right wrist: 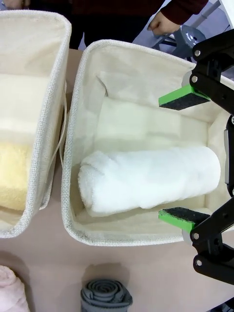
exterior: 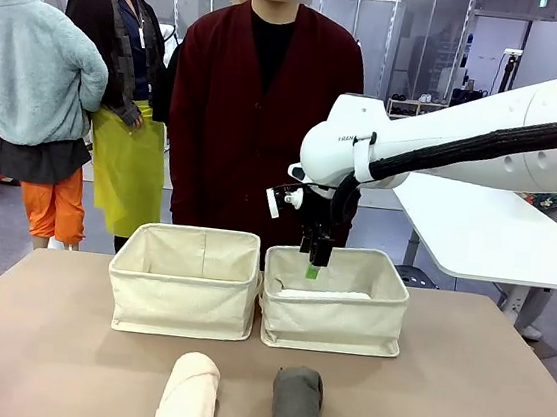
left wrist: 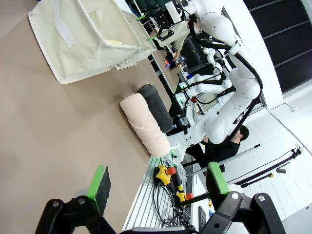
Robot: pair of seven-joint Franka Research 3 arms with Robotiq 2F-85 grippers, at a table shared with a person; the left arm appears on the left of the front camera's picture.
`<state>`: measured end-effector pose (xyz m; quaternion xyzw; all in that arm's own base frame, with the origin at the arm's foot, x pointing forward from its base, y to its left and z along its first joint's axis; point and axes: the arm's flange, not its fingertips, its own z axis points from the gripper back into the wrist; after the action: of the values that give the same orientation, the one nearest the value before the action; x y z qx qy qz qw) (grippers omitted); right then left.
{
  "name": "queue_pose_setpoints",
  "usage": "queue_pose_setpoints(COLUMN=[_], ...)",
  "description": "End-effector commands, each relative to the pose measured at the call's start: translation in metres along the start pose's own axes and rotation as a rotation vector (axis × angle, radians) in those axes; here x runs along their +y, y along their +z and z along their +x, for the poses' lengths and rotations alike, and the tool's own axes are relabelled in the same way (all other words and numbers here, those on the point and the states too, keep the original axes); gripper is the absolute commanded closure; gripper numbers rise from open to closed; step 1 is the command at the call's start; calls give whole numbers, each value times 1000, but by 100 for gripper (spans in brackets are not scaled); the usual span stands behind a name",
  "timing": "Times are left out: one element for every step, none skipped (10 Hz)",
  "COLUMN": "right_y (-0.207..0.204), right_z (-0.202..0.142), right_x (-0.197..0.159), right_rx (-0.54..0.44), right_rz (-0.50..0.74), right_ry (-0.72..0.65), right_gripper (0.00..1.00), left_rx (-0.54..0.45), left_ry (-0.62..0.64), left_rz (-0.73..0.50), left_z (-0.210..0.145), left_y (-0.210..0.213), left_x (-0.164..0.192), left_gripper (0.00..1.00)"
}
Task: Divide the towels into two baskets.
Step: Pick up one hotel-folded towel from the bottom of the table and place it in the Fabric basket indicated by the person.
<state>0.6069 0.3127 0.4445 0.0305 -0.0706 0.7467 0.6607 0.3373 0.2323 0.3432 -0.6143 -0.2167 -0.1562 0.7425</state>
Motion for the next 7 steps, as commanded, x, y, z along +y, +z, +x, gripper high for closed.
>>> queue_pose_setpoints(right_y=[34,53,71,83,91,99,107], right_z=[-16,-34,-61,-86,-111,-140,-177], right_x=[36,56,78,96,115,134,157], right_rx=[-70,-106,-154,-185,-199,-237,-327], right_rz=[20,52,59,66,60,76,97], right_ry=[-58,-106,-137,-177,-237,-299,-409], right_gripper=[0,0,0,0,0,0,0], left_rx=[2,2,2,2,2,2,2], left_ry=[-4,-4,-4,-4,-4,-4,-4], left_rz=[4,4,4,4,4,4,4], left_z=[-4,-4,-4,-4,-4,-4,-4], left_y=[2,2,2,2,2,2,2], left_x=[-3,-3,-3,-3,-3,-3,-3], left_gripper=[0,0,0,0,0,0,0])
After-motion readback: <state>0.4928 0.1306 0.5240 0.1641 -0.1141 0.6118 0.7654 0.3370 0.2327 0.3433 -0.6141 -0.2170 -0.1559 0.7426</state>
